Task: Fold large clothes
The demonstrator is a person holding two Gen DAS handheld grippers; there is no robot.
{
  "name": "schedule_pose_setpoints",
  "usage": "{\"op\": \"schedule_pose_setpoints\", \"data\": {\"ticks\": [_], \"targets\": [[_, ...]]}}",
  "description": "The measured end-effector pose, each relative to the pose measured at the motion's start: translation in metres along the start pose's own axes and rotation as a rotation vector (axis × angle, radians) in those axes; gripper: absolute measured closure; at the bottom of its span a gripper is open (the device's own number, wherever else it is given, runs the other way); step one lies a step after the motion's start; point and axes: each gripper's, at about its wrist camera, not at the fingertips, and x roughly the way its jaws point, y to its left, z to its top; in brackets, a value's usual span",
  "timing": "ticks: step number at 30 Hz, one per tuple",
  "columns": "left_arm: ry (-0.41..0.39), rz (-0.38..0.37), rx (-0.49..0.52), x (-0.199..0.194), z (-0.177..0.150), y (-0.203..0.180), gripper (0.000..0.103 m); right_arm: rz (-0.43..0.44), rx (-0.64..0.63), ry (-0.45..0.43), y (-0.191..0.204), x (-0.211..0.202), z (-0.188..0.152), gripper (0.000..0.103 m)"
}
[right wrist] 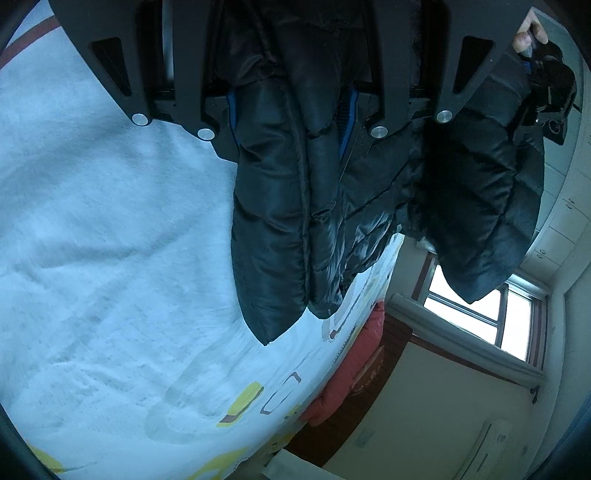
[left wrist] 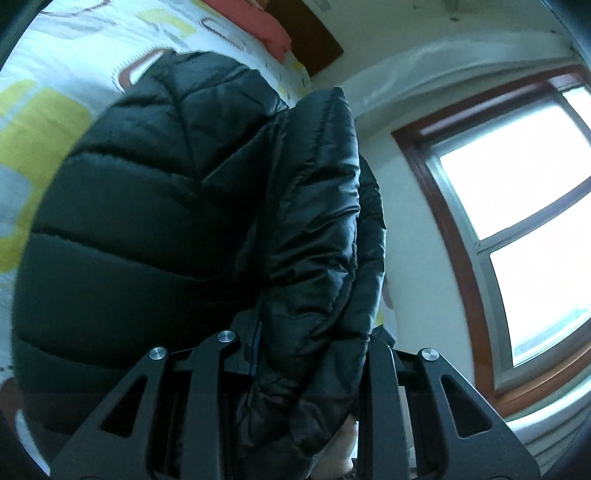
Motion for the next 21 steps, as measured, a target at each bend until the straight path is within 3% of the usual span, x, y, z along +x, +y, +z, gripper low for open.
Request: {"op": "schedule_pose_setpoints", "data": {"ticks": [8, 21], "targets": [[0.062, 0.081, 0.056, 0.062, -0.013, -0.013, 0.079, 0.033, 0.026, 0.005, -0.012, -0.013, 0.003, 0.064], [0.076, 0.132, 0.119, 0.097, -0.024, -0.011, 0.08, 0.047, 0.048, 0.0, -0.023, -0.025, 0.001, 0.065]]}}
